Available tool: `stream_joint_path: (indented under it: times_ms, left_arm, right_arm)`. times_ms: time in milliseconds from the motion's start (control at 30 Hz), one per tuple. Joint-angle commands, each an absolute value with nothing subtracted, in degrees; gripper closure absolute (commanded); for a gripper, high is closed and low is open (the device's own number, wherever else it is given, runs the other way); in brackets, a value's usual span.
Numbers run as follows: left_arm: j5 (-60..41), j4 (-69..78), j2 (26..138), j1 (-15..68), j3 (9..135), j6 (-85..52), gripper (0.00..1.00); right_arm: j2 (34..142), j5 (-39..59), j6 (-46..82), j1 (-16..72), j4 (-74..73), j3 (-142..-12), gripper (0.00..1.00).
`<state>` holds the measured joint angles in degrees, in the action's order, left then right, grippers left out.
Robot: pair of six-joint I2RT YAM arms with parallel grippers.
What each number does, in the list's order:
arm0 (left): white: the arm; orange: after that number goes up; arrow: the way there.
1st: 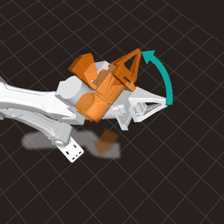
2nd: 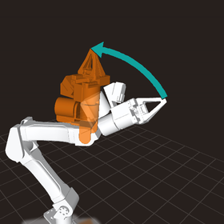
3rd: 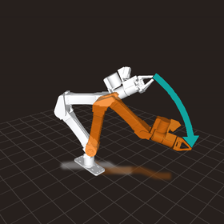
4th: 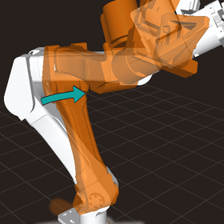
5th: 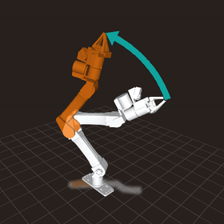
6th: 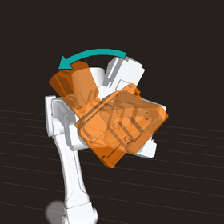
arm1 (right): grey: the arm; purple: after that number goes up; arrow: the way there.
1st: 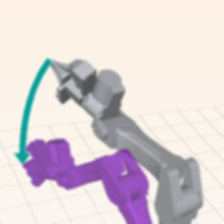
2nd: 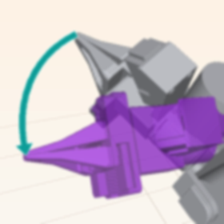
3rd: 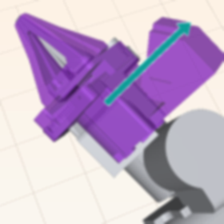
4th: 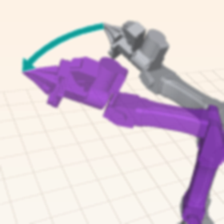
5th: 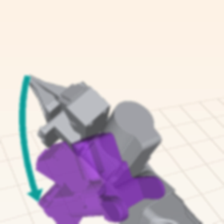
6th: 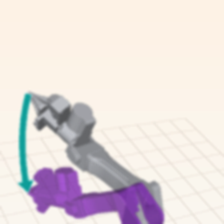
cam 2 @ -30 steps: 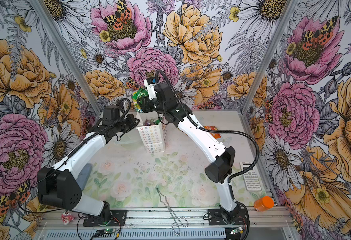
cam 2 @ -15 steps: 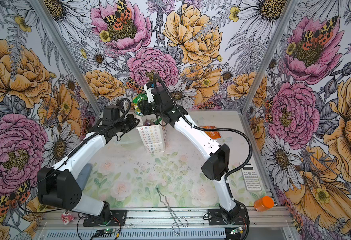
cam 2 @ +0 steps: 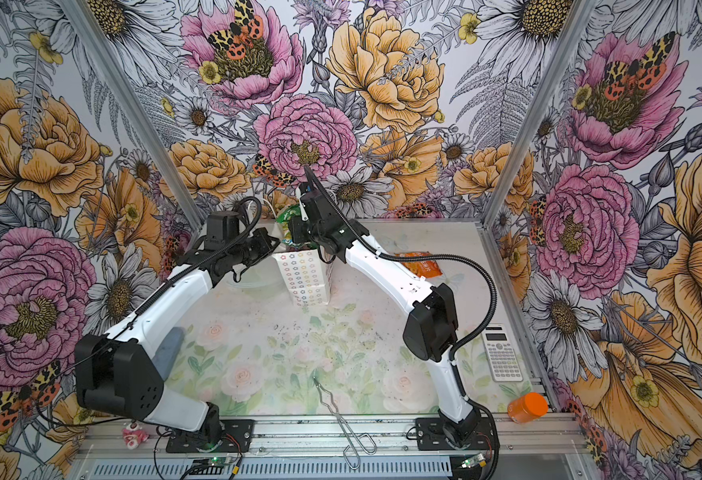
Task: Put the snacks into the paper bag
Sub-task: 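Lower the green packet into the paper bag mouth with the right gripper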
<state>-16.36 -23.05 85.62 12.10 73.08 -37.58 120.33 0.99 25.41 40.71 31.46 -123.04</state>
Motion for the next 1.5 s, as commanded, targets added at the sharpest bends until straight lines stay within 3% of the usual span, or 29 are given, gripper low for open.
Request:
stream_joint_path:
  times_ms: [0,833,1167,1467]
  left_arm:
    - [-16.23,-21.80,84.37,11.95,72.87,-37.79,1.00]
    - [-16.20,-21.62,84.68,12.13,73.12,-38.12,1.00]
    - [-16.26,-21.60,84.77,12.31,73.21,-38.06,1.00]
    - [-16.17,-21.59,84.85,12.27,73.33,-38.06,1.00]
  right_arm:
    - [116.29,-1.56,24.35,40.78,30.36,-122.68,0.59]
    - [114.46,-3.58,24.35,40.89,38.56,-122.60,0.58]
    - [114.70,-3.29,23.57,40.96,39.20,-123.72,0.44]
    - [113.31,-1.71,20.65,40.96,39.29,-124.65,0.40]
